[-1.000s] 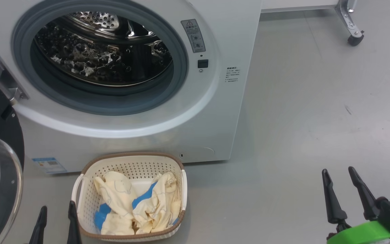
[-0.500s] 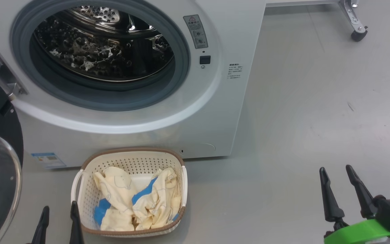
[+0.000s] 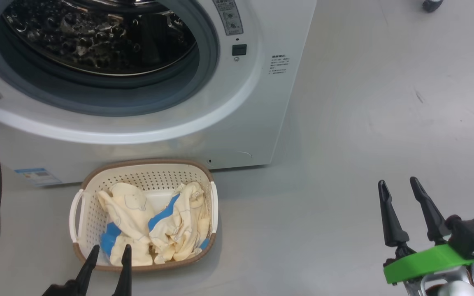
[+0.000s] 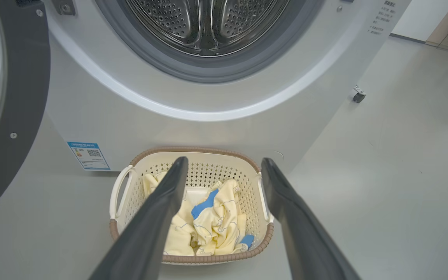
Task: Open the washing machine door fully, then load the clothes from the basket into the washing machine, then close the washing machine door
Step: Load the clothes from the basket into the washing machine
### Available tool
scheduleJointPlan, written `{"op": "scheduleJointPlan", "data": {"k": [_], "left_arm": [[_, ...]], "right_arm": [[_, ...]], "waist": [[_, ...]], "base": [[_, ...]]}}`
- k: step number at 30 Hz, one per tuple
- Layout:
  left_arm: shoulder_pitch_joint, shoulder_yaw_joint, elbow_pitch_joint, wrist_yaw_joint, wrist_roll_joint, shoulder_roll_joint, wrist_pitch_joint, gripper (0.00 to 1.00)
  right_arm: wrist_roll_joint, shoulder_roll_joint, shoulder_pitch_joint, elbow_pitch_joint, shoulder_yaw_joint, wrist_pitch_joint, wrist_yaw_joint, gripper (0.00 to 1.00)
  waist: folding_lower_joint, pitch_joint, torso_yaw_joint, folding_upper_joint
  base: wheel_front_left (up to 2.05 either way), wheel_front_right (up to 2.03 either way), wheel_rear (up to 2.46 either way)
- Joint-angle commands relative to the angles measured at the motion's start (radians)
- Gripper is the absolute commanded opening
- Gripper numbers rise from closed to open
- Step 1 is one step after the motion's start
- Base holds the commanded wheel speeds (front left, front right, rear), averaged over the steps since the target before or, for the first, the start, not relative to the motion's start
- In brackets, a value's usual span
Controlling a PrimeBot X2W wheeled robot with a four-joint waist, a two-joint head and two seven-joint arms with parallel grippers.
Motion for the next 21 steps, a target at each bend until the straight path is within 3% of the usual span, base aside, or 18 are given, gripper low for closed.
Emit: {"op": "scheduleJointPlan", "data": {"k": [1, 9, 21], "left_arm": [[-0.062, 0.013, -0.005, 0.000, -0.011, 0.031, 0.015, 1.00], [-0.175, -0.022, 0.071, 0.000, -0.081, 0.054, 0.109, 1.00], [-0.444, -0.075, 0.354, 0.000, -0.187, 0.110, 0.263, 1.00]], "right_arm": [[0.010, -0.008, -0.053, -0.024, 0.029, -0.010, -0.003, 1.00], [0.051, -0.007, -0.105, -0.022, 0.050, -0.010, -0.003, 1.00], [0.048, -0.007, -0.192, -0.020, 0.071, -0.010, -0.003, 1.00]], "waist": [[0.0000, 0.036, -0.019, -0.0001], [0.0000, 0.124, -0.048, -0.0001], [0.0000, 0.277, -0.068, -0.0001]], "base": [[0.00, 0.00, 0.00], [0.00, 0.00, 0.00], [0.00, 0.00, 0.00]]}}
